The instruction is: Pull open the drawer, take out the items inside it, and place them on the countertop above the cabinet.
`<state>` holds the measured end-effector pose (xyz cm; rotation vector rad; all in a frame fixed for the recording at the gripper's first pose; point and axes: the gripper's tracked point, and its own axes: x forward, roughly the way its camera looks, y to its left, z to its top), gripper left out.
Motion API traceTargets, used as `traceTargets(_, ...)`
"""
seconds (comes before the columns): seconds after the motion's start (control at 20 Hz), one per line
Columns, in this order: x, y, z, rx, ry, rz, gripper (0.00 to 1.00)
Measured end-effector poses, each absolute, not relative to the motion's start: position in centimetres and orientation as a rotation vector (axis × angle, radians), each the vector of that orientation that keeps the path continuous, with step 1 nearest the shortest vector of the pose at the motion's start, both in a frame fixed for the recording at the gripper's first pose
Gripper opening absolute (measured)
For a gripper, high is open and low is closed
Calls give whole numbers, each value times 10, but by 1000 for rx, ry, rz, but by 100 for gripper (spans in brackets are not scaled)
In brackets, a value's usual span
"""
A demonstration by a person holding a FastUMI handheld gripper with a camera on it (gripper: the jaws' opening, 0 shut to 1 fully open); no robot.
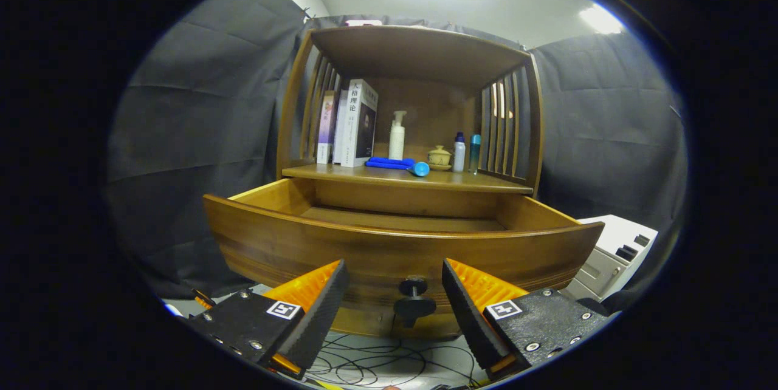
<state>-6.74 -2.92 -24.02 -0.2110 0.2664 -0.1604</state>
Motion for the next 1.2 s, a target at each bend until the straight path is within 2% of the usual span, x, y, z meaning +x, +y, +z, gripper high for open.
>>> traceTargets(0.6,-42,-53,-253,-129,311,-159,95)
traceTargets(1.2,44,-68,-254,-105,304,-154,95)
